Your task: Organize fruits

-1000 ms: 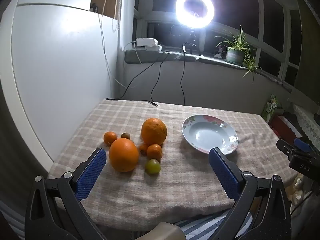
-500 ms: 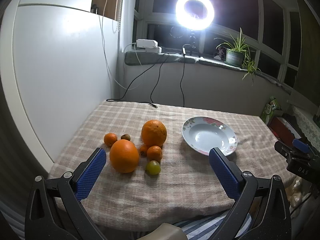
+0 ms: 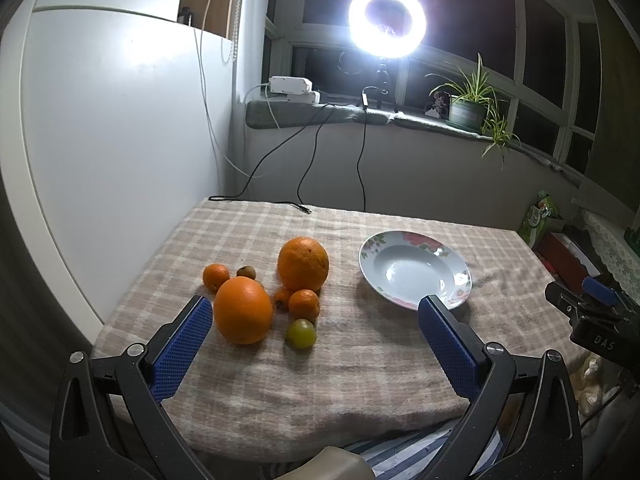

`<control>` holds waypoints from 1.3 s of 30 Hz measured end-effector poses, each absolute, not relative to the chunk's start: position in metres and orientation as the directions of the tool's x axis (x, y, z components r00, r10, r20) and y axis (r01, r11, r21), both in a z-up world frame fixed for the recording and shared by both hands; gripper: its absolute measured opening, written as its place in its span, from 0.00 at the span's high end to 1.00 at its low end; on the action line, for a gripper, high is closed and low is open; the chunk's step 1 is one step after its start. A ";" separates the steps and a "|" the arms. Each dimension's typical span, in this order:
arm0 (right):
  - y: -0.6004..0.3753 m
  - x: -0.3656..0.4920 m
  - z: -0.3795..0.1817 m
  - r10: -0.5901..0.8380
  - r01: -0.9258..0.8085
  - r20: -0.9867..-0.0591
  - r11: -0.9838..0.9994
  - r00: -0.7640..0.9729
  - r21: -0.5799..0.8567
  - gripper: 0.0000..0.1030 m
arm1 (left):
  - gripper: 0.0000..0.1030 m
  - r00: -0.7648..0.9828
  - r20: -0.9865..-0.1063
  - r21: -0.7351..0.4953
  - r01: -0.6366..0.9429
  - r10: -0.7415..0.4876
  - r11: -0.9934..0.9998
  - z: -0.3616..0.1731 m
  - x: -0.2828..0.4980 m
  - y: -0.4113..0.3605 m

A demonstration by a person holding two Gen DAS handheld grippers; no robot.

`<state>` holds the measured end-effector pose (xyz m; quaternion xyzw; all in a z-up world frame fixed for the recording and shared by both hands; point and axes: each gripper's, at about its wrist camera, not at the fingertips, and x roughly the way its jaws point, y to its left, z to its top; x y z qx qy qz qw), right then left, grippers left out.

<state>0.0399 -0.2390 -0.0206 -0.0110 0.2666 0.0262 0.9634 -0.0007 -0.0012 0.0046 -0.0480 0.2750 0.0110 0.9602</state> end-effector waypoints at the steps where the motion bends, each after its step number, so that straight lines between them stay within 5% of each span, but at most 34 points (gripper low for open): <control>1: -0.239 0.041 -0.021 0.044 -0.055 -0.514 0.998 0.857 -0.007 0.00 | 0.01 0.848 -0.529 -0.086 -0.048 -0.005 0.995 0.005 -0.001 -0.001; 39: -0.235 0.040 -0.023 0.045 -0.057 -0.519 0.998 0.853 -0.006 0.00 | 0.01 0.847 -0.531 -0.092 -0.037 -0.018 0.995 0.004 0.000 -0.003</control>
